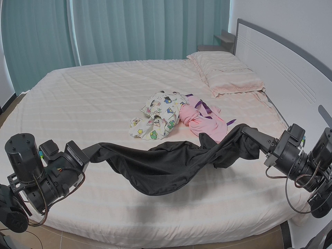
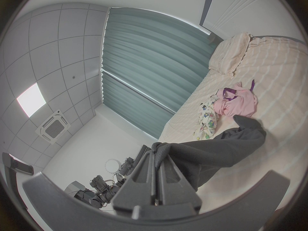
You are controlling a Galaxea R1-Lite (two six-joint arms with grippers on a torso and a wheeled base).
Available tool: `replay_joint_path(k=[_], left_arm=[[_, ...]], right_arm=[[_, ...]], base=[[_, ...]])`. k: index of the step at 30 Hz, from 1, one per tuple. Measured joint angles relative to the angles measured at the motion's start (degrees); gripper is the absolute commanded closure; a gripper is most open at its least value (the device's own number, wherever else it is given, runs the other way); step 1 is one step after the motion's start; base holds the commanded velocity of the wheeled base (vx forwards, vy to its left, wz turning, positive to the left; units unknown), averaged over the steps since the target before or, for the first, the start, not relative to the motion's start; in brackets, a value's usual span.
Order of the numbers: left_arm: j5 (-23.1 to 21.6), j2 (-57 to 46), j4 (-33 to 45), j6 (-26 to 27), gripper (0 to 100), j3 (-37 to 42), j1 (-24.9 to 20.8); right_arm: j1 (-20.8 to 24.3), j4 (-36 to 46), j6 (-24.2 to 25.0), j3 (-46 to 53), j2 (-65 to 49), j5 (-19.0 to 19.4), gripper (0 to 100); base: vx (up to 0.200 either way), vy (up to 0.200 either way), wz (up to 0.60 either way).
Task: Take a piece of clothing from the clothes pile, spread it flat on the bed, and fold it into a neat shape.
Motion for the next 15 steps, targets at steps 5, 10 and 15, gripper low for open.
replay_joint_path(k=[5,10,15], left_arm=[[0.0,-0.2,0.0,0.1,100,0.0,0.0],[-0.9,-0.3,0.0,0.0,100,0.0,0.0],[-1.0,-0.4,0.0,0.0,100,0.0,0.0]], right_arm=[[0.0,0.0,0.0,0.1,-0.5,0.0,100],[0.0,0.0,0.0,0.1,-0.5,0.1,100],[0.0,0.0,0.0,0.2,-0.2,0.1,100]], base=[[0.0,0.2,0.0],[0.0,0.2,0.0],[0.0,0.2,0.0]])
